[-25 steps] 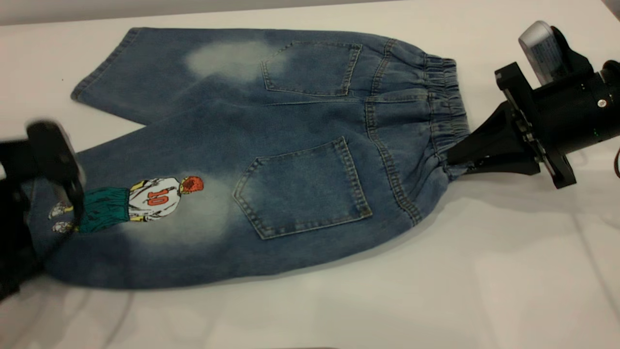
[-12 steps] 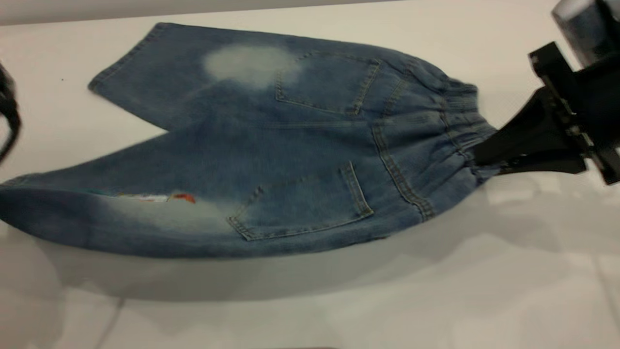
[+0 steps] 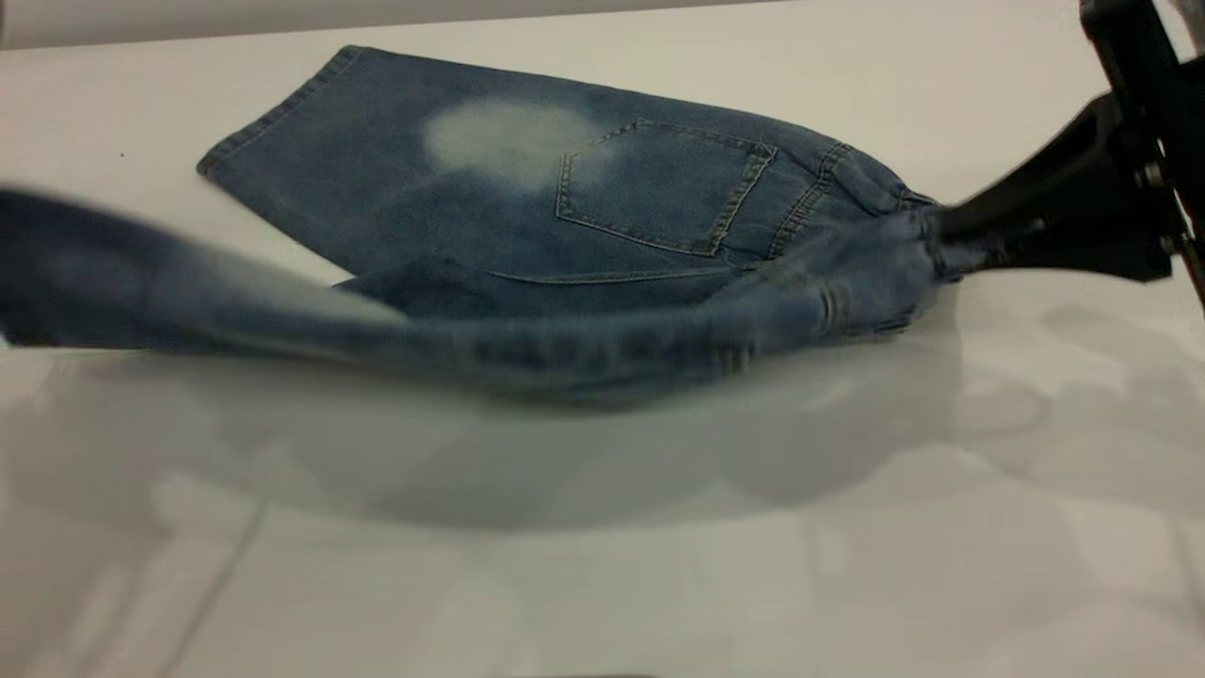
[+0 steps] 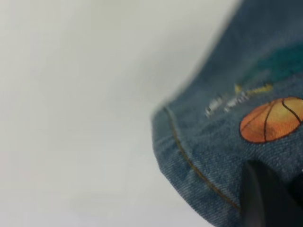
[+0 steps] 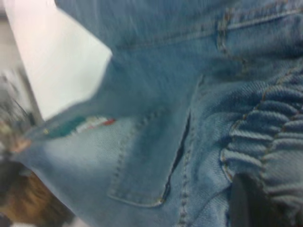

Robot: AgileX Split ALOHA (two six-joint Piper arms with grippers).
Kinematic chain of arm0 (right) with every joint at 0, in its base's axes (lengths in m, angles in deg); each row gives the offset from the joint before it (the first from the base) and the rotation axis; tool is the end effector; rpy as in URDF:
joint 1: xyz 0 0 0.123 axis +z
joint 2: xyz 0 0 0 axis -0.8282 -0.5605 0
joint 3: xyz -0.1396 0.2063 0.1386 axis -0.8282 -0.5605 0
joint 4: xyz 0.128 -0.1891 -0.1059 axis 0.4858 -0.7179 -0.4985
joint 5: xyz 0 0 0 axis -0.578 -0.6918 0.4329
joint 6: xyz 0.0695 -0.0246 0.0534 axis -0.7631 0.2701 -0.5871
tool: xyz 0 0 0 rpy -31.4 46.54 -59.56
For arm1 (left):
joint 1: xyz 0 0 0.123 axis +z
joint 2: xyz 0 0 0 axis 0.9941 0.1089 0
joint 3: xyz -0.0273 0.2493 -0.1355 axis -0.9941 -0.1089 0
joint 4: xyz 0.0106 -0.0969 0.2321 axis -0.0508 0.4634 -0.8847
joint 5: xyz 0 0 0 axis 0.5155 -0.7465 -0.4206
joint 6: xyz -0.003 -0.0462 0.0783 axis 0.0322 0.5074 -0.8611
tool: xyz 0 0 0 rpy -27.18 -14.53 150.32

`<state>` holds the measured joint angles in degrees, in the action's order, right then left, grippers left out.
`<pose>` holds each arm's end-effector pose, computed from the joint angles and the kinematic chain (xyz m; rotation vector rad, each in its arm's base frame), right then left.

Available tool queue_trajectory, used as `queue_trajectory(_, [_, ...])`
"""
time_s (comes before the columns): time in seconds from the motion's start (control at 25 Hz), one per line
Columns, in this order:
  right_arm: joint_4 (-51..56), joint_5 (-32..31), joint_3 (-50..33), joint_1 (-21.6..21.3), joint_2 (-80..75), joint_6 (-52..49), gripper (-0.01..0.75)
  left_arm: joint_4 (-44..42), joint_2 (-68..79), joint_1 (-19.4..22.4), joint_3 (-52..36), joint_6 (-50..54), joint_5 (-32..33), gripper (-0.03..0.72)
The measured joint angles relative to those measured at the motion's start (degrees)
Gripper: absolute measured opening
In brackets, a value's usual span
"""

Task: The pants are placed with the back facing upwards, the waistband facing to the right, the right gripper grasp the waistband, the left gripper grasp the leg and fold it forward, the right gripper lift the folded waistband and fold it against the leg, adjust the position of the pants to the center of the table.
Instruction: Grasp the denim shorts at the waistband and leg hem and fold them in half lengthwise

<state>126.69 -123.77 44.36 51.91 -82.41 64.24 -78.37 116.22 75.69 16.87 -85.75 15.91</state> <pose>0.2530 0.0513 0.1124 0.7304 2.5284 1.3551 0.2490 -0.0271 0.1971 0.9246 2.4350 0.2854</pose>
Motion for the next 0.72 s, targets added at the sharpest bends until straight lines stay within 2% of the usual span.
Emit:
queue_trajectory(0.2, [5.51,0.86,4.18,0.0,-0.22,-5.96,0.037,-0.05,11.55,0.0,11.01,0.05,-1.99,0.024])
queue_trajectory(0.72, [6.23,7.15,19.76,0.0,-12.48,-19.24,0.037,0.9,34.81,0.0,39.19,0.05,-2.72,0.027])
